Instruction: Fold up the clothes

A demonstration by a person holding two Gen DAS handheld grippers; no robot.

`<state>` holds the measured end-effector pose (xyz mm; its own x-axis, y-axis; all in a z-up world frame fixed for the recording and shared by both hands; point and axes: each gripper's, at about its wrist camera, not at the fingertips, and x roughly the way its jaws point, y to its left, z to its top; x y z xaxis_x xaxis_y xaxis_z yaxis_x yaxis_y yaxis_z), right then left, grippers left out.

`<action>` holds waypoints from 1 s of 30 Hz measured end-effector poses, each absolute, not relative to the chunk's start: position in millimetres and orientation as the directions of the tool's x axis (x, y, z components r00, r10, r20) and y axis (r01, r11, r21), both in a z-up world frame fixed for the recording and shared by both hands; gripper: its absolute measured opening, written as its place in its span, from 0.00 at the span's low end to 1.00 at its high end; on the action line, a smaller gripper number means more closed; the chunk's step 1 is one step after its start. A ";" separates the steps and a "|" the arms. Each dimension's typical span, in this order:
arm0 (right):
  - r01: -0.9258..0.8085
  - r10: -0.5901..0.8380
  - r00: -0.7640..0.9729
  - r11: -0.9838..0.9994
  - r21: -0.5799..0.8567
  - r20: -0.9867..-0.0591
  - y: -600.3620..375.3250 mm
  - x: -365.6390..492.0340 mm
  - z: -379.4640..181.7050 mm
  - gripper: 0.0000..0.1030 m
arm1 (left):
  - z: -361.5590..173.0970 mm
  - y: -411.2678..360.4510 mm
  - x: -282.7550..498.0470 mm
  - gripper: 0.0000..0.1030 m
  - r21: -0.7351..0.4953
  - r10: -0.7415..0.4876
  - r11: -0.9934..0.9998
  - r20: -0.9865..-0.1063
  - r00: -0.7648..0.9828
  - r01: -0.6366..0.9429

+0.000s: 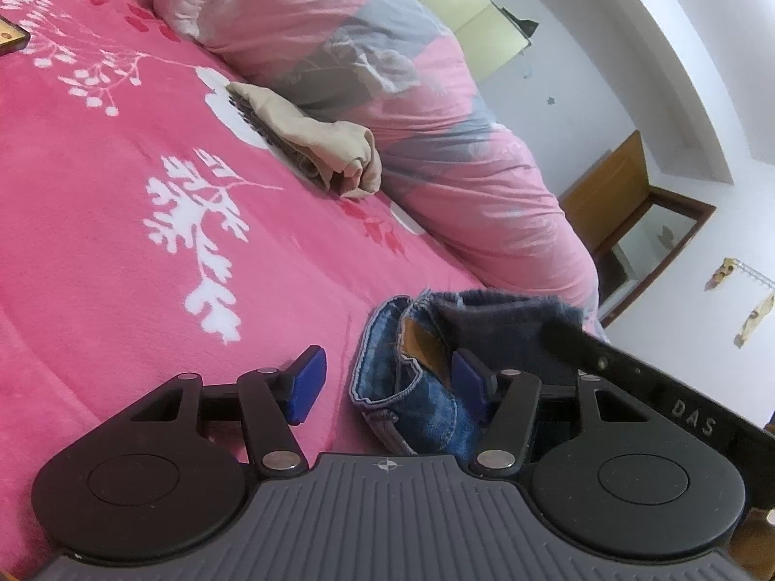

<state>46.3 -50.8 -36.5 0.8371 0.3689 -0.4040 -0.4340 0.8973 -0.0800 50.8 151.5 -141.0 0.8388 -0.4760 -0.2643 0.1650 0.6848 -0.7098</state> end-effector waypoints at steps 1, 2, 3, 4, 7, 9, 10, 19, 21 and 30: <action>-0.439 0.367 0.831 0.894 -0.088 -0.417 -46.5 47.9 -40.2 0.06 | -141.1 151.8 50.6 0.56 -0.711 -0.476 0.684 -0.263 0.839 0.164; -0.445 0.364 0.825 0.890 -0.100 -0.432 -41.9 49.4 -44.7 0.06 | -141.2 152.2 50.4 0.56 -0.713 -0.476 0.682 -0.263 0.839 0.164; -0.452 0.354 0.818 0.883 -0.126 -0.452 -36.3 50.1 -52.3 0.06 | -141.2 152.6 50.2 0.56 -0.714 -0.476 0.681 -0.262 0.840 0.163; -0.459 0.350 0.812 0.877 -0.139 -0.468 -32.0 49.0 -59.2 0.06 | -141.4 152.9 50.2 0.55 -0.716 -0.476 0.680 -0.262 0.840 0.162; -0.471 0.347 0.798 0.870 -0.150 -0.493 -26.3 42.7 -72.0 0.06 | -141.6 153.9 50.2 0.55 -0.718 -0.476 0.677 -0.260 0.840 0.161; -0.478 0.344 0.801 0.860 -0.177 -0.491 -23.2 38.6 -73.8 0.10 | -141.6 154.2 50.1 0.55 -0.720 -0.477 0.675 -0.259 0.840 0.161; -0.484 0.345 0.802 0.854 -0.192 -0.488 -21.8 36.4 -74.1 0.11 | -141.4 154.3 50.0 0.56 -0.721 -0.477 0.674 -0.259 0.840 0.161; -0.538 0.480 0.778 0.842 -0.035 -0.405 -54.5 -1.0 -52.9 0.18 | -112.7 155.4 38.3 0.58 -0.664 -0.417 0.730 -0.245 0.875 0.161; -0.494 0.466 0.800 0.869 0.025 -0.378 -78.3 -11.2 -47.9 0.18 | -96.9 149.0 36.6 0.58 -0.630 -0.411 0.753 -0.227 0.883 0.189; -0.135 0.160 0.924 0.986 0.096 -0.347 -190.3 -55.2 -36.8 0.17 | -54.7 42.0 65.6 0.58 -0.367 -0.535 0.825 -0.261 0.804 0.430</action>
